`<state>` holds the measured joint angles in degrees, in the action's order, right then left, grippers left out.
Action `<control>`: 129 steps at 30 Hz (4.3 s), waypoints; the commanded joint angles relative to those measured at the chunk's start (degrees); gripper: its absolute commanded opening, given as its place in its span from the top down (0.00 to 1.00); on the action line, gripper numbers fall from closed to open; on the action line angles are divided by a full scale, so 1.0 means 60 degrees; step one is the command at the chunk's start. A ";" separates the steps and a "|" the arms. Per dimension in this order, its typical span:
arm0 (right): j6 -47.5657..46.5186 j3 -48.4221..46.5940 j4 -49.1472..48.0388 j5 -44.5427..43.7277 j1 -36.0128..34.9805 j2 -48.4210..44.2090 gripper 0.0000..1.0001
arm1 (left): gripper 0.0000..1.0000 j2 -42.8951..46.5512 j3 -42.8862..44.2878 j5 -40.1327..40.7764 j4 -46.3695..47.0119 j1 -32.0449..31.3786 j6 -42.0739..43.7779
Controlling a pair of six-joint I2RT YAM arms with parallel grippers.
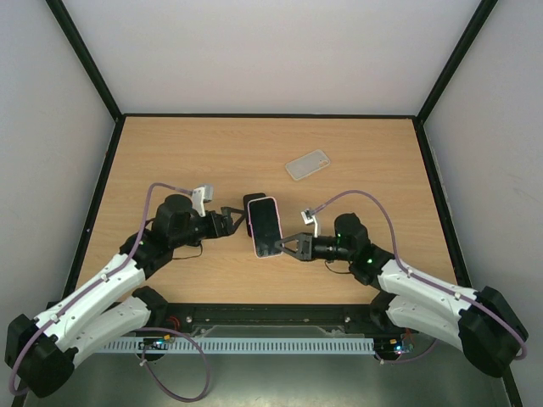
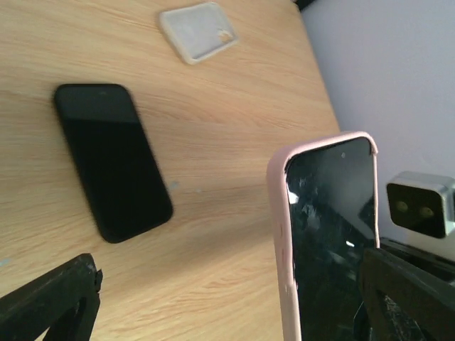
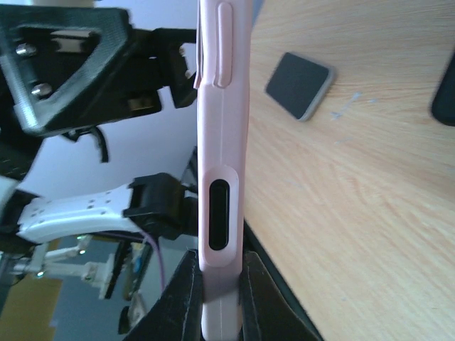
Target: Put the phone into the phone case
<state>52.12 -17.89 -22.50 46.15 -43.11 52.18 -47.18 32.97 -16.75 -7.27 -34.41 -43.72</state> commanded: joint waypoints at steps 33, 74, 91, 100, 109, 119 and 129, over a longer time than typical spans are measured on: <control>-0.3285 -0.4500 0.4667 -0.3509 0.2850 0.7130 0.79 | 0.01 0.0650 -0.0706 0.3570 -0.3506 0.1883 -0.2965; 0.1421 -0.8416 0.3057 -0.7225 0.3976 1.0670 0.62 | 0.01 0.1132 -0.0893 0.4232 -0.4518 0.1896 -0.3763; 0.1602 -0.8422 0.3763 -0.8042 0.4007 1.1661 0.80 | 0.01 0.1255 -0.0912 0.4506 -0.5122 0.1898 -0.4427; 0.0773 -0.7365 0.3065 -0.8411 0.4007 1.0222 0.98 | 0.01 0.1127 -0.0833 0.4495 -0.5478 0.1898 -0.4796; 0.0006 -0.5402 0.2668 -0.7998 0.3993 0.7369 0.98 | 0.03 0.1092 -0.0757 0.4884 -0.5786 0.1898 -0.5192; -0.0550 -0.3094 0.3717 -0.6843 0.3358 0.3922 0.98 | 0.02 0.0458 -0.0059 0.5749 -0.5786 0.1920 -0.5222; 0.0836 -0.1106 0.4088 -0.6884 0.0165 0.1927 0.98 | 0.02 -0.0819 -0.0099 0.5598 -0.4700 0.2087 -0.5250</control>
<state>51.83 -28.77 0.60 6.66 -36.21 67.07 -49.34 31.22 15.70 -37.63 -22.76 -75.22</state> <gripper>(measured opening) 0.024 0.982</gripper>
